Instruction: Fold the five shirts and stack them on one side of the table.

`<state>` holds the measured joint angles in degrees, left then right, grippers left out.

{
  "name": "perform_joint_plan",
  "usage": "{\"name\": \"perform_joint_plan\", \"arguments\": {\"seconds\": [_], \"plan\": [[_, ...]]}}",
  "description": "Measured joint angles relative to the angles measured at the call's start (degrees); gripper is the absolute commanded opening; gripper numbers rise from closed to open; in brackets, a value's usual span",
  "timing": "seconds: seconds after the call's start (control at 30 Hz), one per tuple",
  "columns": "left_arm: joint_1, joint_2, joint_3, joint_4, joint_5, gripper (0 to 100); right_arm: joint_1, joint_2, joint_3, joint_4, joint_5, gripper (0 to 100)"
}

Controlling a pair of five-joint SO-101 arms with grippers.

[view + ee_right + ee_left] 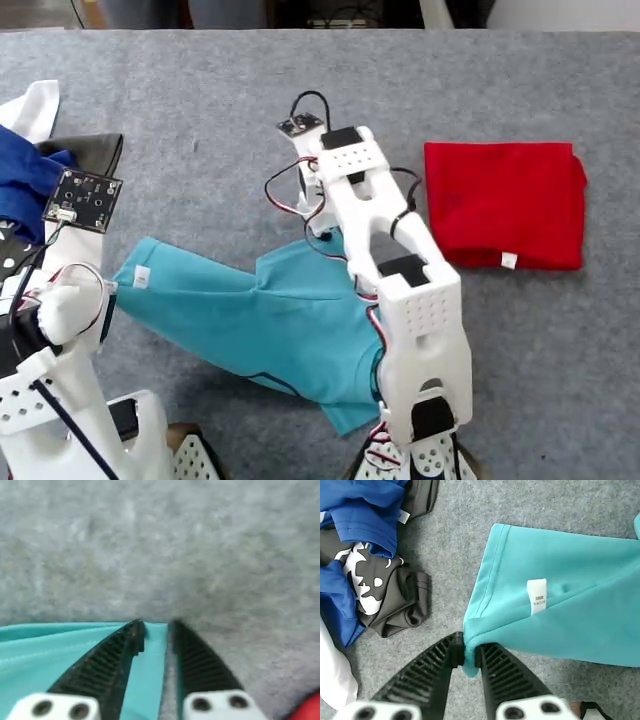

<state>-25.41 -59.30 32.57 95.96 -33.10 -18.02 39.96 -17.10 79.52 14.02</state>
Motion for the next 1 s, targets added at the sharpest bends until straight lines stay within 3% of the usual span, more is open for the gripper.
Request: {"name": "perform_joint_plan", "arguments": {"seconds": [0.37, 0.6, 1.0], "plan": [[0.00, 0.00, 0.00, 0.00, 0.00, 3, -0.09, 0.18, -0.53, 1.49, -0.09, 1.5], [0.00, 0.00, 0.00, 0.00, 0.35, 3, -0.53, 0.00, -8.44, 8.35, 0.00, 1.5], [0.09, 0.09, -17.93, -11.52, 16.26, 3, 1.49, -22.51, -37.36, 18.73, 0.79, 1.4]]}}
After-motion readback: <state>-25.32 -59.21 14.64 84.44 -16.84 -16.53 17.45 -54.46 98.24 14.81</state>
